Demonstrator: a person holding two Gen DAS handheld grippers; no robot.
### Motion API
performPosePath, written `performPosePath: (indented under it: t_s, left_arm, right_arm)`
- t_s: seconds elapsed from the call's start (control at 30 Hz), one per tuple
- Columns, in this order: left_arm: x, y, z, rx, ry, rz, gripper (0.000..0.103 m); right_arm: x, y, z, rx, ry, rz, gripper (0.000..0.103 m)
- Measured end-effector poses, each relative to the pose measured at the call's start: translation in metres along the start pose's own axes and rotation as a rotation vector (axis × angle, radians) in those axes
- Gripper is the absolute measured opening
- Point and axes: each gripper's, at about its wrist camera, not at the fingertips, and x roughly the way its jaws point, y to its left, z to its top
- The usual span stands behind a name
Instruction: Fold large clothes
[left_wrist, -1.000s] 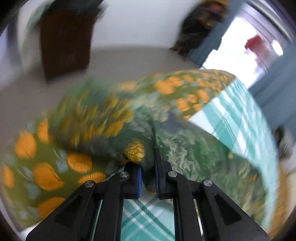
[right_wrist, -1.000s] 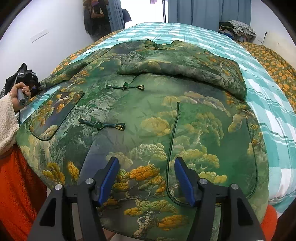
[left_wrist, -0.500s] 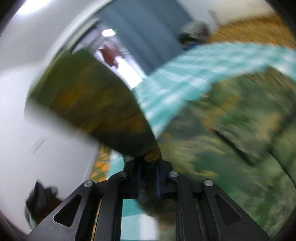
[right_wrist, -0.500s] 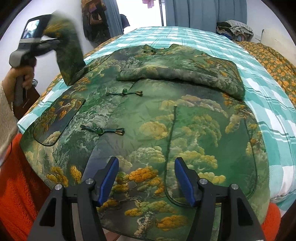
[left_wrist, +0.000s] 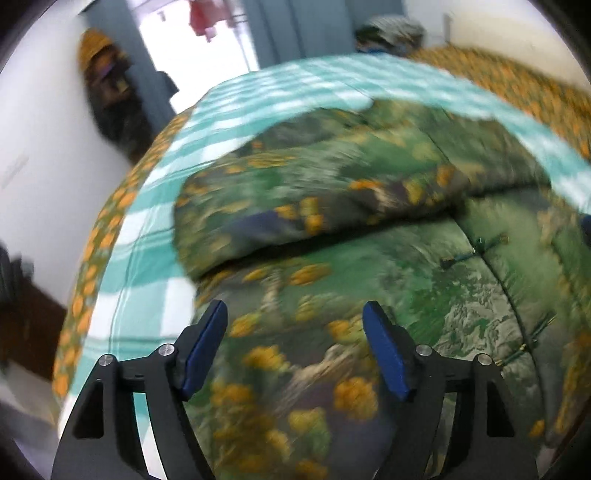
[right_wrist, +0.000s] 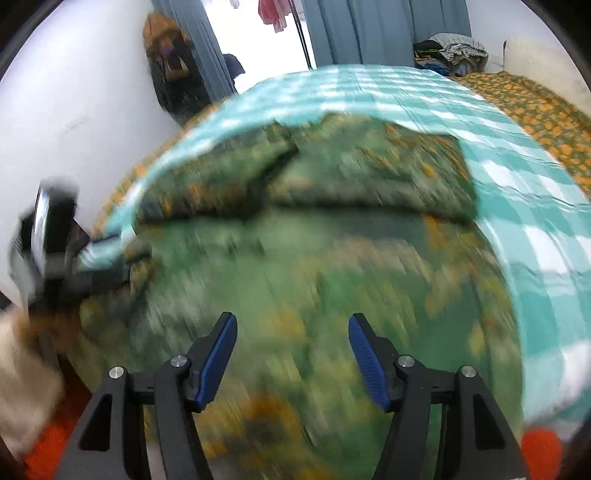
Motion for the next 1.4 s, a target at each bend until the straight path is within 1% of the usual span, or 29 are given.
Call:
performPosePath:
  t_s: [0.07,0.13,0.2,0.27,0.33,0.4,0.43,0.47,0.5,0.53,0.57,0.63,0.7,0.77,0.83,0.87,0.9,0.93,0.97,1.0,1.03,1.1,1.17,1.2,1.23,1.27,1.33,1.37,1.4]
  left_arm:
    - [-0.008,0.015,-0.006,-0.079,-0.022,-0.008,0.078]
    - [-0.009,0.028,-0.016,-0.129,-0.031,0.000,0.079]
    - [-0.008,0.036,-0.031,-0.168,-0.022,0.005,0.079]
    - [-0.008,0.044,-0.045,-0.199,-0.002,0.009,0.079]
    - [-0.013,0.051,-0.059,-0.218,0.019,0.016,0.079]
    - [-0.011,0.057,-0.067,-0.234,0.038,0.020,0.079]
    - [-0.009,0.060,-0.067,-0.251,0.045,0.018,0.079]
    - [-0.009,0.063,-0.067,-0.267,0.046,0.011,0.079]
    - [-0.008,0.065,-0.067,-0.282,0.045,0.004,0.079]
    - [-0.008,0.066,-0.067,-0.292,0.043,-0.002,0.079]
    - [-0.007,0.067,-0.065,-0.297,0.042,-0.006,0.079]
    - [-0.008,0.065,-0.066,-0.293,0.037,-0.011,0.079]
    - [-0.010,0.059,-0.062,-0.275,0.031,-0.018,0.079]
    - [-0.012,0.052,-0.059,-0.254,0.032,-0.025,0.081]
    - [-0.012,0.047,-0.055,-0.238,0.039,-0.032,0.081]
    - [-0.012,0.043,-0.052,-0.227,0.048,-0.040,0.081]
    - [-0.012,0.042,-0.050,-0.223,0.055,-0.044,0.081]
    - [-0.012,0.041,-0.046,-0.221,0.066,-0.052,0.081]
    - [-0.014,0.041,-0.042,-0.224,0.074,-0.061,0.081]
    - [-0.016,0.043,-0.038,-0.228,0.078,-0.071,0.081]
    - [-0.018,0.046,-0.032,-0.236,0.083,-0.088,0.081]
    - [-0.025,0.054,-0.015,-0.257,0.083,-0.128,0.081]
    - [-0.031,0.063,0.008,-0.284,0.068,-0.157,0.084]
    - [-0.032,0.069,0.022,-0.300,0.058,-0.167,0.088]
    - [-0.030,0.073,0.032,-0.311,0.051,-0.175,0.092]
    - [-0.025,0.075,0.044,-0.319,0.051,-0.183,0.093]
    - [-0.001,0.074,0.070,-0.322,0.060,-0.191,0.093]
    - [0.015,0.072,0.078,-0.325,0.065,-0.185,0.093]
    - [0.028,0.072,0.082,-0.329,0.070,-0.176,0.090]
  right_arm:
    - [0.018,0.001,0.029,0.052,-0.010,0.061,0.064]
    - [0.048,0.002,0.059,0.112,0.007,0.128,0.064]
    - [0.076,0.003,0.079,0.162,0.035,0.154,0.064]
    - [0.110,0.003,0.093,0.225,0.086,0.153,0.064]
    - [0.135,0.004,0.097,0.258,0.137,0.148,0.064]
    - [0.159,0.006,0.096,0.279,0.195,0.107,0.065]
    - [0.166,0.008,0.096,0.287,0.201,0.089,0.066]
    - [0.169,0.011,0.098,0.278,0.197,0.089,0.061]
    - [0.169,0.014,0.100,0.255,0.197,0.093,0.051]
    - [0.168,0.021,0.107,0.209,0.203,0.089,0.023]
    - [0.164,0.022,0.113,0.185,0.192,0.080,0.020]
    - [0.146,0.020,0.135,0.140,0.104,0.049,0.018]
    - [0.133,0.015,0.150,0.117,0.042,0.013,0.018]
    - [0.131,0.008,0.161,0.084,0.019,-0.033,0.018]
    - [0.145,0.002,0.163,0.053,0.033,-0.083,0.018]
    - [0.154,-0.002,0.158,0.046,0.057,-0.098,0.022]
    - [0.165,-0.006,0.151,0.053,0.093,-0.101,0.023]
    - [0.176,-0.012,0.143,0.073,0.138,-0.093,0.029]
    - [0.181,-0.018,0.136,0.093,0.160,-0.076,0.040]
    - [0.180,-0.022,0.130,0.111,0.155,-0.055,0.043]
    - [0.175,-0.024,0.125,0.121,0.127,-0.039,0.045]
    - [0.162,-0.023,0.124,0.105,0.085,-0.054,0.051]
    - [0.144,-0.015,0.129,0.048,0.018,-0.088,0.052]
    - [0.137,-0.012,0.132,0.018,-0.013,-0.102,0.052]
    - [0.127,-0.005,0.136,-0.028,-0.056,-0.107,0.052]
    - [0.122,-0.001,0.140,-0.059,-0.080,-0.099,0.052]
    - [0.123,0.011,0.149,-0.122,-0.091,-0.056,0.052]
    - [0.127,0.019,0.150,-0.154,-0.077,-0.026,0.052]
    - [0.135,0.027,0.151,-0.184,-0.057,0.000,0.052]
